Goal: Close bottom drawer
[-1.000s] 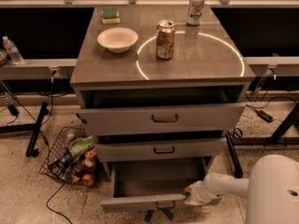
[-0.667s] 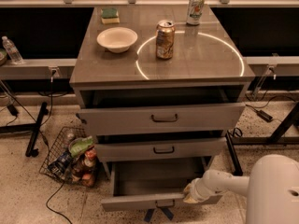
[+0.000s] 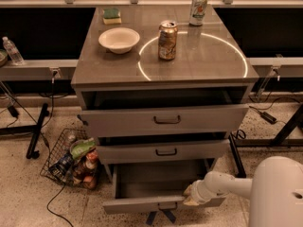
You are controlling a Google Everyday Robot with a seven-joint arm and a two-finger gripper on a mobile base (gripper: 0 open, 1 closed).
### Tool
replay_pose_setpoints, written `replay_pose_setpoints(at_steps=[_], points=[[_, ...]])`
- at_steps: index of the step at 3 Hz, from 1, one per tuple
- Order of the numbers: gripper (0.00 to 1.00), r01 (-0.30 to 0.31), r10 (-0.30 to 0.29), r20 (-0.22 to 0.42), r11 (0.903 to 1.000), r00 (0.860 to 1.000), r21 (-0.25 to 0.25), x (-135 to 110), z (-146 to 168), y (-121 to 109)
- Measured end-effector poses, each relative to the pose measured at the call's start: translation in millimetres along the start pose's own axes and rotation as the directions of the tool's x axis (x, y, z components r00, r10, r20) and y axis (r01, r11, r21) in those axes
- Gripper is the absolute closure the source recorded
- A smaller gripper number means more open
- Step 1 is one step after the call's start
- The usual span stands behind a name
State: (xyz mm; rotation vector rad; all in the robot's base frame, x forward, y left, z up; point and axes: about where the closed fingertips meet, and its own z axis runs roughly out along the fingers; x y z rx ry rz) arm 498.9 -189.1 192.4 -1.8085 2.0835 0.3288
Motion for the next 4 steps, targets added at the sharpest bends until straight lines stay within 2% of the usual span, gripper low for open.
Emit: replay_pose_setpoints(at_steps=[1, 2, 3, 4], points=[[0.05, -0.004, 0.004, 0.000, 0.9997, 1.000, 0.025, 0, -17, 5], [0.00, -0.014, 0.014, -0.007, 0.9977, 1.000, 0.067, 2, -41, 9], [0.02, -0.046, 0.051, -0.051, 0.9954, 0.997, 0.084, 16, -70, 24], [0.23, -0.086, 0.091, -0.094, 0.9945, 0.991, 0.060, 38, -80, 45]])
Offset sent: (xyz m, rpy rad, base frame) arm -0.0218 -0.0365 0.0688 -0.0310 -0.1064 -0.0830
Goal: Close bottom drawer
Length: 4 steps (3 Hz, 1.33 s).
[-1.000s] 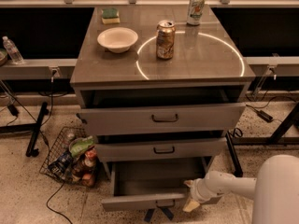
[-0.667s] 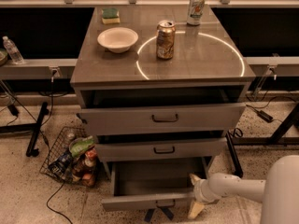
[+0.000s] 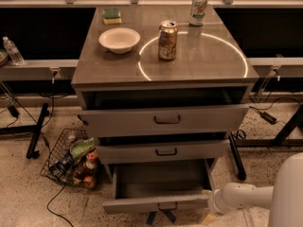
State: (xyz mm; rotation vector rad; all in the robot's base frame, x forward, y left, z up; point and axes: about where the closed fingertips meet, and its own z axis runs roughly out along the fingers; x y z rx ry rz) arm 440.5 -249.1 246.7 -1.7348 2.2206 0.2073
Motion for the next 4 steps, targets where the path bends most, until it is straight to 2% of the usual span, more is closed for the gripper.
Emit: replay_pose_setpoints(at_steps=[1, 2, 3, 4], points=[[0.47, -0.018, 0.018, -0.006, 0.9992, 1.000, -0.036, 9, 9, 13], [0.70, -0.021, 0.022, 0.010, 0.9972, 1.000, -0.072, 13, 31, 20], [0.99, -0.020, 0.023, 0.035, 0.9960, 0.999, -0.088, 22, 65, 18], [1.00, -0.012, 0.016, 0.062, 0.9980, 0.998, -0.062, 26, 82, 7]])
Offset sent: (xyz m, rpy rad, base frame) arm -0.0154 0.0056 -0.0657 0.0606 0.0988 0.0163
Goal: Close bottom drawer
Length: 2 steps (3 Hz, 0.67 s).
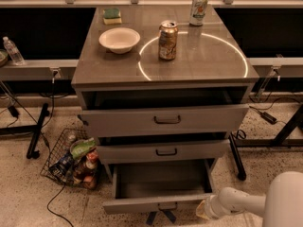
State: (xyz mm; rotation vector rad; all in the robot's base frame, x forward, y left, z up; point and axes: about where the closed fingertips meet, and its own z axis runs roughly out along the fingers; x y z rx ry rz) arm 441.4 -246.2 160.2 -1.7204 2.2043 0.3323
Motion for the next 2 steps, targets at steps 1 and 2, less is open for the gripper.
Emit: replay_pose_setpoints(at_steps=[1, 2], points=[[1.00, 0.051, -0.053, 0.034, 0.9970, 0.998, 0.058, -15, 16, -16], [1.00, 0.098, -0.103, 0.054, 0.9907, 0.993, 0.095, -34, 28, -32]])
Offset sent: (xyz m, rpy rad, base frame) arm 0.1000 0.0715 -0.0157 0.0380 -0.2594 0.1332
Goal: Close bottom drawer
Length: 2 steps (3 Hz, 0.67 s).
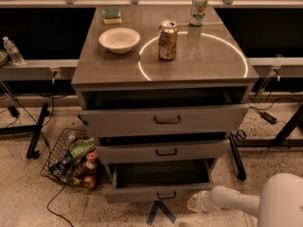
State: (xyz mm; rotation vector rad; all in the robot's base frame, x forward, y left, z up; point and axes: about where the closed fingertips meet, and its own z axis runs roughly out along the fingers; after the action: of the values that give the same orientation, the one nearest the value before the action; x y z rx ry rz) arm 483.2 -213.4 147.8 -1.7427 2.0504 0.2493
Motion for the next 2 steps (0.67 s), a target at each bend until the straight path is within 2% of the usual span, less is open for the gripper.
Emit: replay_pose_setpoints(at_steps=[1, 2], points=[[1.00, 0.000, 0.000, 0.000, 1.0000, 1.000, 0.000, 0, 0, 0], [1.00, 0.021, -0.022, 0.022, 0.9992, 1.000, 0.035, -9, 5, -13]])
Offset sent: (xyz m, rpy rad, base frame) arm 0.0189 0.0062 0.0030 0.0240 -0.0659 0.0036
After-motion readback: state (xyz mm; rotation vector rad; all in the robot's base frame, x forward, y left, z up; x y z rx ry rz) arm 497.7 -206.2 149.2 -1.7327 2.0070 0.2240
